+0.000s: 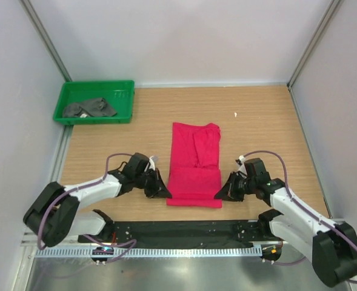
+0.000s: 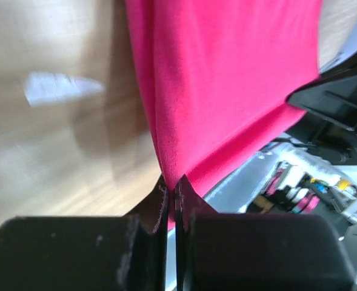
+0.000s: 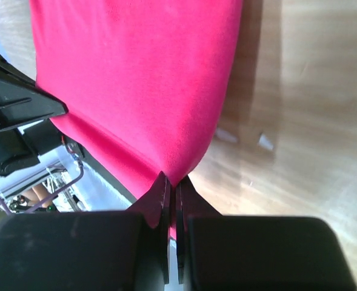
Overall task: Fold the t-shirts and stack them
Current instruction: Fold the tshirt
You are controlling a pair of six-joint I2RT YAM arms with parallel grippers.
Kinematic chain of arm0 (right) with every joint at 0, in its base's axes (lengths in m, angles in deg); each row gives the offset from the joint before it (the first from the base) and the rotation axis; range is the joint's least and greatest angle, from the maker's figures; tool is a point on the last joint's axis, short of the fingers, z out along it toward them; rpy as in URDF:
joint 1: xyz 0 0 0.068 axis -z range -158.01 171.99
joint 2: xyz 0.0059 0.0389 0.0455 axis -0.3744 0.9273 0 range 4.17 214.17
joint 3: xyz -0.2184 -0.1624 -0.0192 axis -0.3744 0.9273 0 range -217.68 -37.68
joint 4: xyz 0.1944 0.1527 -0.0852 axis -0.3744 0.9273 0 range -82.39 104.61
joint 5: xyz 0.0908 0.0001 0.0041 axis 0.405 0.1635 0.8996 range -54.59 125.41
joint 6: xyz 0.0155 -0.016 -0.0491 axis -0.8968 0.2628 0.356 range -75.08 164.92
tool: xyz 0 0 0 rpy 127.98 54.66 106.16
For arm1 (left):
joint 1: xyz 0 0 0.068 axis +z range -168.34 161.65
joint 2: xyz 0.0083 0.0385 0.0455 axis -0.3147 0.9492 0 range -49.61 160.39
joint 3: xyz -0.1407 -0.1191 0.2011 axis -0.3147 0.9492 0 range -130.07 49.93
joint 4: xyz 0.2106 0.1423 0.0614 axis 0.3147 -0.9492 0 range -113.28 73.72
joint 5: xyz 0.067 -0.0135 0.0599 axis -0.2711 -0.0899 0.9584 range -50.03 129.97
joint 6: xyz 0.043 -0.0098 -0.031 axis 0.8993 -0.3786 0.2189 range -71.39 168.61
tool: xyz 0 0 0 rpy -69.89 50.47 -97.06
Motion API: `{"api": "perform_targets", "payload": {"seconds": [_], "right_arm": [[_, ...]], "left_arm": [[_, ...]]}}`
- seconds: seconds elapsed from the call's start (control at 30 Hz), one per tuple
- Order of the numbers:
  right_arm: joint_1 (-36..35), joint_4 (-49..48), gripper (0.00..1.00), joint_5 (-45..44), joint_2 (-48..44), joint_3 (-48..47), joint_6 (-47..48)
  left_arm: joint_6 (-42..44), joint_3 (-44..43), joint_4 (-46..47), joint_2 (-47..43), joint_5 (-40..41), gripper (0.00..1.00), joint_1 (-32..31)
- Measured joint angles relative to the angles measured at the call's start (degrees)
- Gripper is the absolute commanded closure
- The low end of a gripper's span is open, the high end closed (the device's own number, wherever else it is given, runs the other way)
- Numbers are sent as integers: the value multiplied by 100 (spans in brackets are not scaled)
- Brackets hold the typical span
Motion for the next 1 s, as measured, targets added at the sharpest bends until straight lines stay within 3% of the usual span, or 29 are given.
{"api": "perform_targets", "payload": {"seconds": [0.27, 0.43, 0.6, 0.73, 1.0], "right_arm": [[-361, 883, 98, -74, -1226, 111, -654], [-367, 1392, 99, -61, -1233, -293, -811], [-278, 1513, 99, -66, -321, -1399, -758], [181, 1530, 99, 52, 911, -2468, -404], [1174, 1635, 99, 544, 3161, -4162, 442]], "left_arm": [[-918, 348, -144, -1137, 446, 100, -551], [-1178, -17, -756, -1541, 673, 100, -592], [-1036, -1056, -1209, -1113, 658, 100, -188], [-826, -1912, -1342, -398, 487, 100, 409], [-398, -3893, -1456, 1829, -66, 100, 1106]]}}
